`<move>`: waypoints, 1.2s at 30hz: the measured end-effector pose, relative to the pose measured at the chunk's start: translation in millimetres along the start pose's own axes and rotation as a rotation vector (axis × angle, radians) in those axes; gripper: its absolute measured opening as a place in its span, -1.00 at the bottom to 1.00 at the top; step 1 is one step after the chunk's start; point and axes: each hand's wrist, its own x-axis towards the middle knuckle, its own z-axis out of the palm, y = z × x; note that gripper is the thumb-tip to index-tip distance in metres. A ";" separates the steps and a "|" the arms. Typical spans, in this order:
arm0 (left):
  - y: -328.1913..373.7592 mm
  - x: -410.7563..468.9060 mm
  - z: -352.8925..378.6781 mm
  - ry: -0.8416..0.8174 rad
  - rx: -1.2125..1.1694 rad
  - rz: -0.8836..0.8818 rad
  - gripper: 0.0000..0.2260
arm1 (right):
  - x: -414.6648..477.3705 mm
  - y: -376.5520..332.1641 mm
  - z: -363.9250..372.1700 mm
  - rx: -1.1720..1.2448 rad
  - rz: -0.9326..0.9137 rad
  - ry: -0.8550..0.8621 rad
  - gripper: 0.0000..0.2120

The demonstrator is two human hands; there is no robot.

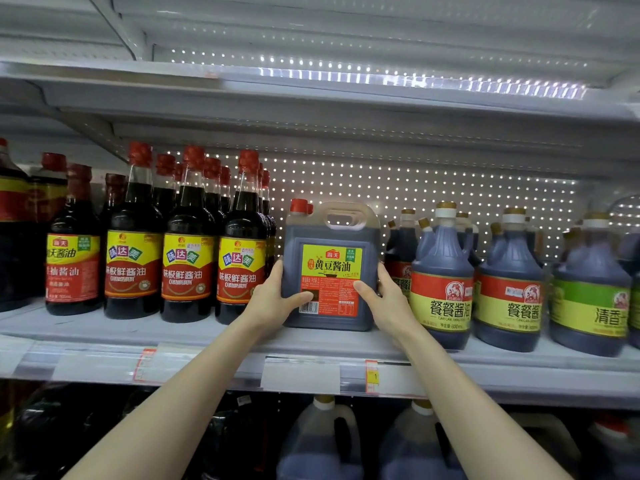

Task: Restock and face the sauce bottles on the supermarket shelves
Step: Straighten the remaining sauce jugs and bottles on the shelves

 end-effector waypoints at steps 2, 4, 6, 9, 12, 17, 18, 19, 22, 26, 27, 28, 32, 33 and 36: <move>-0.3 -0.1 0.8 0.007 0.009 -0.001 -0.27 | 0.4 0.5 -0.2 0.009 0.004 -0.005 -0.34; -0.8 -0.1 -0.2 0.008 0.015 -0.003 -0.28 | 1.2 0.9 0.0 0.003 0.008 -0.004 -0.34; -1.0 0.4 -1.5 0.000 0.018 -0.004 -0.26 | 1.5 1.5 0.4 -0.004 0.010 0.005 -0.33; -0.3 0.1 -1.8 -0.011 0.002 -0.008 -0.26 | 2.2 2.7 1.1 -0.012 0.006 0.018 -0.34; -0.3 0.4 -0.1 -0.002 -0.001 0.002 -0.27 | 2.6 3.5 1.5 -0.013 0.004 0.016 -0.34; -5.8 4.3 0.5 0.003 0.021 0.014 -0.28 | 4.2 4.7 1.6 -0.006 -0.001 0.006 -0.35; -7.7 5.6 0.1 0.001 0.027 0.012 -0.27 | 4.8 5.0 1.5 -0.003 -0.001 0.001 -0.35; -9.4 6.9 0.2 0.000 0.032 0.012 -0.26 | 5.7 5.5 1.2 0.001 0.005 -0.004 -0.36; -13.4 8.5 -0.1 0.001 0.041 0.002 -0.22 | 6.8 7.5 0.7 0.014 0.016 -0.015 -0.36; -20.7 11.8 -0.7 0.002 0.022 -0.006 -0.19 | 6.5 7.2 0.7 0.022 0.014 -0.018 -0.38; -21.1 12.0 -0.5 0.004 0.022 -0.005 -0.20 | 6.5 7.3 0.7 0.023 0.013 -0.016 -0.39; -21.1 12.4 -0.2 0.003 0.026 -0.002 -0.21 | 6.3 7.2 1.0 0.023 0.010 -0.015 -0.39; -17.5 11.7 2.5 0.006 0.032 0.001 -0.23 | 3.9 5.9 2.4 0.028 -0.011 -0.002 -0.41; -17.2 11.5 2.7 0.007 0.030 0.000 -0.23 | 3.0 5.2 2.4 0.031 -0.018 0.001 -0.41; -15.4 9.5 1.6 0.003 0.021 -0.006 -0.21 | 2.0 4.1 2.2 0.035 -0.011 0.006 -0.40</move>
